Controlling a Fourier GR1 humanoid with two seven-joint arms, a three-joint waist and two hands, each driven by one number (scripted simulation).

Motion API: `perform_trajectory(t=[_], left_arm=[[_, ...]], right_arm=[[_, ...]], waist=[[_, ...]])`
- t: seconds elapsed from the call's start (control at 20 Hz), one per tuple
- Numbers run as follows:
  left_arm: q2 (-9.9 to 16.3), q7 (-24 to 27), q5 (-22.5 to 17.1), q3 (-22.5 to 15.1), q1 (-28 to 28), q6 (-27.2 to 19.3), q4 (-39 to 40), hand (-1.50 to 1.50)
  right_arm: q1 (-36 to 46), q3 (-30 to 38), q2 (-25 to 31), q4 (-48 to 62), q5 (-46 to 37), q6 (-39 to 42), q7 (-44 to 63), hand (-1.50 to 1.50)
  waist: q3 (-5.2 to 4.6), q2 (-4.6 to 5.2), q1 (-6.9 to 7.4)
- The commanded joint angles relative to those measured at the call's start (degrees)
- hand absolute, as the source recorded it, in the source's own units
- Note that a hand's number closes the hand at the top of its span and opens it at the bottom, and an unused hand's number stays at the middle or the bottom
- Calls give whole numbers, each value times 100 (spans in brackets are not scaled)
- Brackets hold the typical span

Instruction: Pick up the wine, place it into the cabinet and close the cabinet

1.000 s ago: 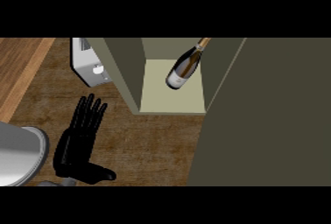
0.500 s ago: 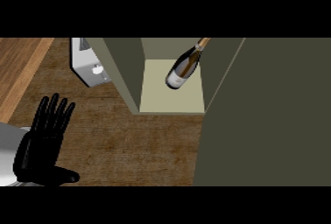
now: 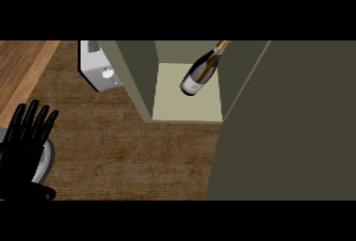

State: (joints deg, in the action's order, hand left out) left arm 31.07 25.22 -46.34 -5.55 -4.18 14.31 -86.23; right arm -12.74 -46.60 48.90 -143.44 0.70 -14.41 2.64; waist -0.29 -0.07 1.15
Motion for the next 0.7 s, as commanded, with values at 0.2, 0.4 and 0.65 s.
perform_trajectory(t=[0.2, 0.4, 0.65], left_arm=[[143, -49, -80, 113, 27, 327, 95, -150], [289, -191, -234, 269, 182, 419, 176, -150], [308, -206, -297, 311, 200, 548, 215, -150]], right_arm=[[726, -508, -1177, -455, 321, -54, 756, 150], [1032, -280, -1283, -553, 561, 116, 1029, 150], [1643, -95, -1909, 104, 631, 97, 1283, 150]], waist=[[-21, 54, 198], [-25, 71, 225], [-21, 81, 357]])
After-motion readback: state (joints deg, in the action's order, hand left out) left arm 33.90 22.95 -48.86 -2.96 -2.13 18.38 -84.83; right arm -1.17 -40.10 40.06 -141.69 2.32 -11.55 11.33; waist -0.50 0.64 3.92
